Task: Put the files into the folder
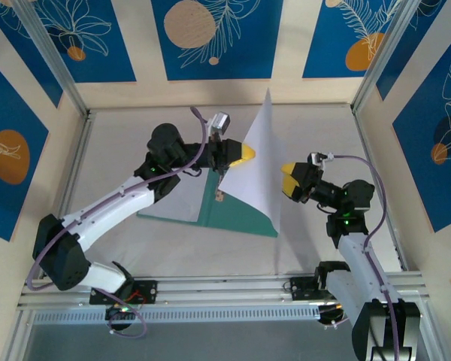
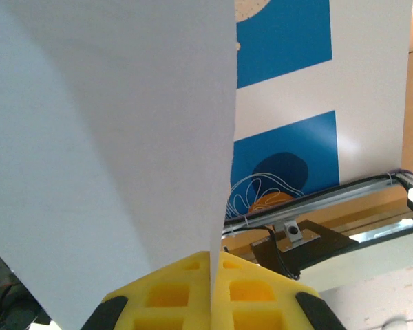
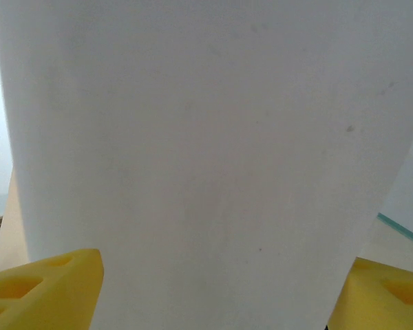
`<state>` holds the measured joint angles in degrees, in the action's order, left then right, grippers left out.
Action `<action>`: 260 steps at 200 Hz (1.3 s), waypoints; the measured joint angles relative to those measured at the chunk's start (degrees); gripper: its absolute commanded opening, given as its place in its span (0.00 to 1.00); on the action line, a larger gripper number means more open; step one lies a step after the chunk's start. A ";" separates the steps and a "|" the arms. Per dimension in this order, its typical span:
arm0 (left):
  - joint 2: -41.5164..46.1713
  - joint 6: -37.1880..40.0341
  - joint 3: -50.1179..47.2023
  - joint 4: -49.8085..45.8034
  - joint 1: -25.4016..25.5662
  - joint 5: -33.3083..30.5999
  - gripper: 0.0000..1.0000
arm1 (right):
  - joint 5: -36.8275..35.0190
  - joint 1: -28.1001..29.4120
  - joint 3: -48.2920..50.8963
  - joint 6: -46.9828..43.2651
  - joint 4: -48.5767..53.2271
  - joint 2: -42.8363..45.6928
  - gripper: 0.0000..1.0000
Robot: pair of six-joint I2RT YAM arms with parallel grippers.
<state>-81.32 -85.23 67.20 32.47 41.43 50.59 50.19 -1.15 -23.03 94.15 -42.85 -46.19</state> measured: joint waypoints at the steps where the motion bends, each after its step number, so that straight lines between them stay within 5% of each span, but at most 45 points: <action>1: 0.00 -0.02 -0.04 0.04 0.00 0.02 0.00 | 0.00 0.02 0.00 -0.02 0.02 0.00 0.81; 119: 2.51 21.55 -2.32 -32.65 -3.52 -4.59 0.00 | -0.02 0.00 -0.28 -0.68 -0.22 0.15 0.81; 260: 4.92 26.56 -2.32 -35.15 -4.94 -7.89 0.00 | 0.00 0.00 -0.28 -3.28 3.76 2.51 0.78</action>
<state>-76.40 -58.67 64.88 -2.68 36.49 42.70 50.19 -1.15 -23.31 90.87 -39.09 -43.68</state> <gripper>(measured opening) 0.042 0.781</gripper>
